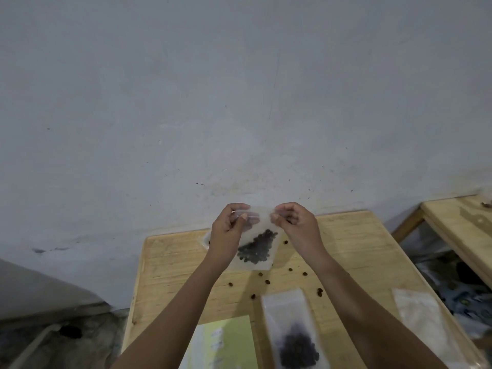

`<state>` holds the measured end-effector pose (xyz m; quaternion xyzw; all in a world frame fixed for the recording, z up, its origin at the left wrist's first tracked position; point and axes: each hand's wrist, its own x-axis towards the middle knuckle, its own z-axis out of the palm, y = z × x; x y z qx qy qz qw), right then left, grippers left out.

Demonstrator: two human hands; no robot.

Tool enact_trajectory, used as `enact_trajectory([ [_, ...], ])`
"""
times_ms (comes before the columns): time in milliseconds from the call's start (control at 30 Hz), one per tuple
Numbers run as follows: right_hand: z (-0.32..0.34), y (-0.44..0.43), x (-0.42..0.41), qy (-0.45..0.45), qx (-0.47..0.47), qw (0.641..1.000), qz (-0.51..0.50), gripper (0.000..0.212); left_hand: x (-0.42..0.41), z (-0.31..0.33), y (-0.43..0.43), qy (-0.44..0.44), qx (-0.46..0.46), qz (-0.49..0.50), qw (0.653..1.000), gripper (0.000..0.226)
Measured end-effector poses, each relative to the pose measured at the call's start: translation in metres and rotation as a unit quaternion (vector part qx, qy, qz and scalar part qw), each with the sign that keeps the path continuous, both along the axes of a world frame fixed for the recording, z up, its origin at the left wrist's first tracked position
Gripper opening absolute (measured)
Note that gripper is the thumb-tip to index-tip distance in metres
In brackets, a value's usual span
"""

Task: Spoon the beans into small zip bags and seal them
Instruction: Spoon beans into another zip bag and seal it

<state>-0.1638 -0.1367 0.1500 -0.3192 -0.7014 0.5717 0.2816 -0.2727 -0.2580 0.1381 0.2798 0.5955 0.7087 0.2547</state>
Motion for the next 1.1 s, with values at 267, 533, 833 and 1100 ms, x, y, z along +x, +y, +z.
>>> enact_trajectory([
  [267,-0.01,0.0,0.008,0.0,0.024,0.999,-0.031,0.011,0.006,-0.008,0.004,-0.023,-0.012,-0.014,1.0,0.014],
  [533,-0.007,0.009,0.022,0.017,-0.029,0.999,0.023,0.015,0.008,-0.007,0.007,-0.044,-0.006,-0.049,0.998,0.014],
  [833,0.009,0.037,0.06,0.054,-0.097,0.994,-0.025,0.009,0.062,0.002,0.03,-0.013,-0.013,-0.016,1.0,0.031],
  [1100,-0.004,0.049,0.101,0.038,-0.078,0.995,-0.05,0.025,0.131,-0.034,0.029,-0.013,-0.061,0.057,0.996,0.051],
])
